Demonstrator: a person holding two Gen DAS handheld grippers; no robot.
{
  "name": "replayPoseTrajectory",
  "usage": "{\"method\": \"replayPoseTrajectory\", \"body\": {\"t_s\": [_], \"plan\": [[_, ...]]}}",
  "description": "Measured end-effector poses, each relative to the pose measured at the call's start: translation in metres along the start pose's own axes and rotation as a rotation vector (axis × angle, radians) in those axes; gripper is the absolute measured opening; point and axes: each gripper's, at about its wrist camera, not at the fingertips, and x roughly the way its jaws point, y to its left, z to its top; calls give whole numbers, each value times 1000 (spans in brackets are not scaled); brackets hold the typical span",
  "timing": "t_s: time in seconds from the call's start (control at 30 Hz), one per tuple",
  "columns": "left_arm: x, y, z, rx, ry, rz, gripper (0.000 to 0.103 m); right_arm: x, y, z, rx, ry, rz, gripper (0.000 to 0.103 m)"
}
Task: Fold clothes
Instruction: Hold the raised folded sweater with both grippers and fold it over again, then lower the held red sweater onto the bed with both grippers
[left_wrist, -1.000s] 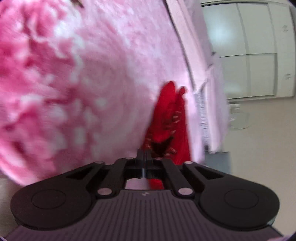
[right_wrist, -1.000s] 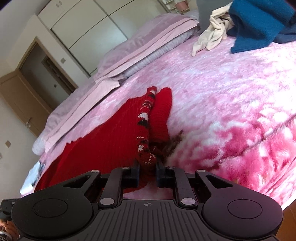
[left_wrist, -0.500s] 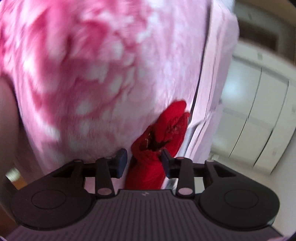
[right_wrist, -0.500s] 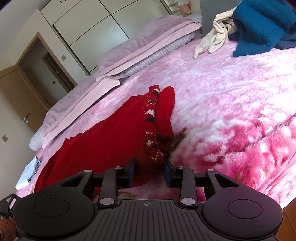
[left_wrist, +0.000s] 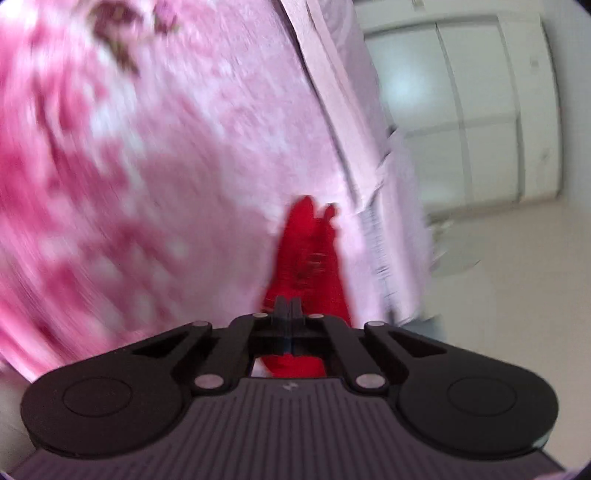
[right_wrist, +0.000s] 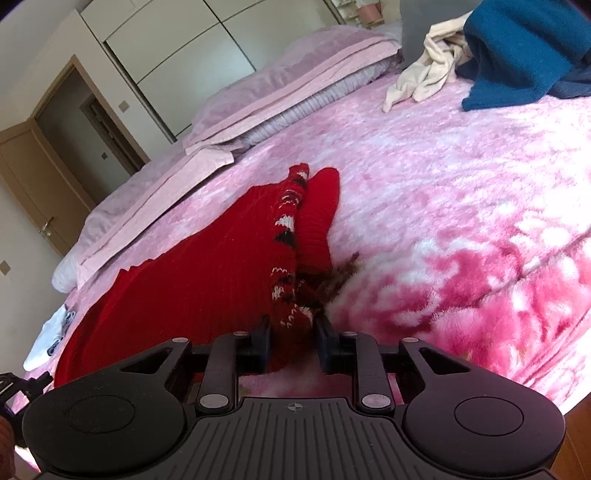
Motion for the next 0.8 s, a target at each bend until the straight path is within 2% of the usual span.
{"method": "replayPoseTrajectory", "body": {"t_s": [0.03, 0.1, 0.13, 0.17, 0.2, 0.23, 0.33, 0.4, 0.47, 0.53, 0.6, 0.67, 0.8], "plan": [[-2, -4, 3, 67, 12, 29, 0, 0, 0, 1, -5, 4, 1, 24], [-6, -21, -5, 233, 54, 7, 3, -1, 3, 1, -27, 7, -4, 24], [-7, -29, -9, 317, 76, -5, 11, -2, 3, 0, -28, 7, -4, 24], [-8, -38, -16, 405, 105, -25, 32, -2, 2, 0, -24, 7, -2, 24], [-9, -47, -25, 500, 112, -29, 38, -2, 1, -1, -15, 5, 1, 25], [-8, -54, -36, 606, 106, -22, 38, -2, 0, -2, -5, 4, 4, 27], [7, -72, -63, 880, 114, 64, 33, -3, 2, -2, -8, 0, 2, 29], [17, -74, -75, 1010, 106, 128, 19, -3, 5, -2, -31, -1, -5, 29], [20, -75, -81, 1086, 96, 163, 16, -3, 5, -3, -37, -2, -6, 29], [17, -74, -83, 1124, 67, 158, 14, -2, 5, -3, -40, -2, -5, 29], [16, -72, -81, 1142, 45, 148, 6, -2, 4, -4, -43, -2, -4, 29], [9, -73, -78, 1171, 40, 126, 3, -1, 4, -4, -49, -2, -6, 29], [3, -75, -74, 1375, 100, 78, 2, 1, 4, -3, -71, 8, -8, 29]]}}
